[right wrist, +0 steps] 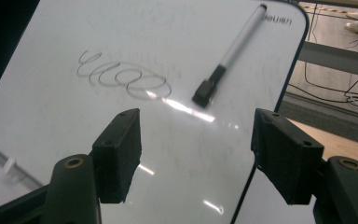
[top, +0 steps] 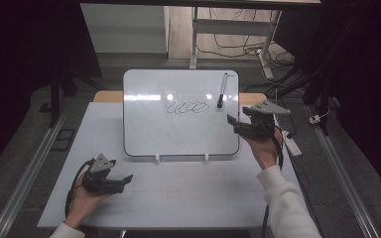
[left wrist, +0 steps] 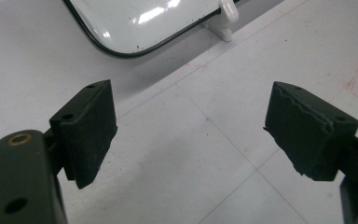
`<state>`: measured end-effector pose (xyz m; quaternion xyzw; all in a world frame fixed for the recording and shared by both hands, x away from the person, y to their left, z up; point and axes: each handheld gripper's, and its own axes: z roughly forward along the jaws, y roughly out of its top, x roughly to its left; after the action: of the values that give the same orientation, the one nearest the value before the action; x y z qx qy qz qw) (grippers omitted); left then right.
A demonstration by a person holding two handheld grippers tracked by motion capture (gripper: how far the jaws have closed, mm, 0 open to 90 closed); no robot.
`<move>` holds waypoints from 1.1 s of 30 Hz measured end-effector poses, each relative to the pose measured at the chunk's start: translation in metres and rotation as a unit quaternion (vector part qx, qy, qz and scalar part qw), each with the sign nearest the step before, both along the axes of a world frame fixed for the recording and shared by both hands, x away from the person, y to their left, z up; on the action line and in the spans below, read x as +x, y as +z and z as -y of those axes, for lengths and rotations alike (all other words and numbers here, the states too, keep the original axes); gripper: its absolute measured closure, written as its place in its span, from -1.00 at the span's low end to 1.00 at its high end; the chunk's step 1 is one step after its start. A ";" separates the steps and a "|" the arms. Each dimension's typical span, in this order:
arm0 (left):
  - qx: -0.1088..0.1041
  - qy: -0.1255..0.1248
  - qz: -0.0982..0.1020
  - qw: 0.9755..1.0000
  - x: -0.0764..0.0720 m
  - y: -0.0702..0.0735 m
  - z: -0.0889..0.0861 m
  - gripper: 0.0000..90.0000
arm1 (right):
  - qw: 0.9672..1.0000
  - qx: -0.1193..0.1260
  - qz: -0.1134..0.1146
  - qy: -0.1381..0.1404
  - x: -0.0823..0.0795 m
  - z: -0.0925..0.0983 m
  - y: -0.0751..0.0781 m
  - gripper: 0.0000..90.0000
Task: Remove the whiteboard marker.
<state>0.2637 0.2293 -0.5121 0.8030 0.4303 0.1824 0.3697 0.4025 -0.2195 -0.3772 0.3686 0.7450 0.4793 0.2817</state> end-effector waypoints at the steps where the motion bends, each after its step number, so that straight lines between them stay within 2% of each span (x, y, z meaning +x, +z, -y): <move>1: 0.000 0.001 -0.001 1.000 0.000 0.000 0.000 -0.62 | 1.000 -0.001 0.000 -0.004 0.005 -0.003 0.003 -0.25; 7: 0.003 0.000 -0.003 1.000 -0.001 -0.003 0.000 -0.61 | 0.999 -0.005 -0.013 -0.032 0.037 -0.023 0.015 -0.20; 8: 0.003 0.000 -0.003 1.000 -0.001 -0.003 0.000 -0.61 | 0.999 -0.005 -0.013 -0.032 0.037 -0.023 0.015 -0.20; 9: 0.003 0.000 -0.003 1.000 -0.001 -0.003 0.000 -0.61 | 0.999 -0.004 -0.014 -0.041 0.049 -0.029 0.018 -0.15; 10: 0.003 0.001 -0.002 1.000 -0.001 -0.003 0.000 -0.61 | 0.999 -0.005 -0.014 -0.044 0.052 -0.031 0.019 -0.14; 13: 0.003 0.001 -0.002 1.000 -0.001 -0.004 0.000 -0.61 | 0.998 -0.012 -0.014 -0.052 0.062 -0.037 0.022 -0.10; 14: 0.003 0.000 -0.002 1.000 -0.002 -0.004 -0.001 -0.61 | 0.998 -0.022 -0.013 -0.062 0.072 -0.044 0.025 -0.07; 23: -0.001 0.000 -0.003 1.000 -0.005 -0.006 -0.003 -0.60 | 0.996 -0.035 -0.019 -0.085 0.098 -0.056 0.026 0.10; 26: -0.001 0.001 -0.001 1.000 -0.005 -0.006 -0.004 -0.60 | 0.995 -0.036 -0.024 -0.095 0.108 -0.059 0.025 0.21; 33: 0.003 0.000 -0.001 1.000 -0.005 -0.007 -0.004 -0.60 | 0.993 -0.031 -0.032 -0.113 0.119 -0.062 0.021 0.36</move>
<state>0.2591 0.2330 -0.5192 0.8042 0.4304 0.1829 0.3668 0.5217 -0.1578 -0.3567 0.4568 0.7217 0.4089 0.3212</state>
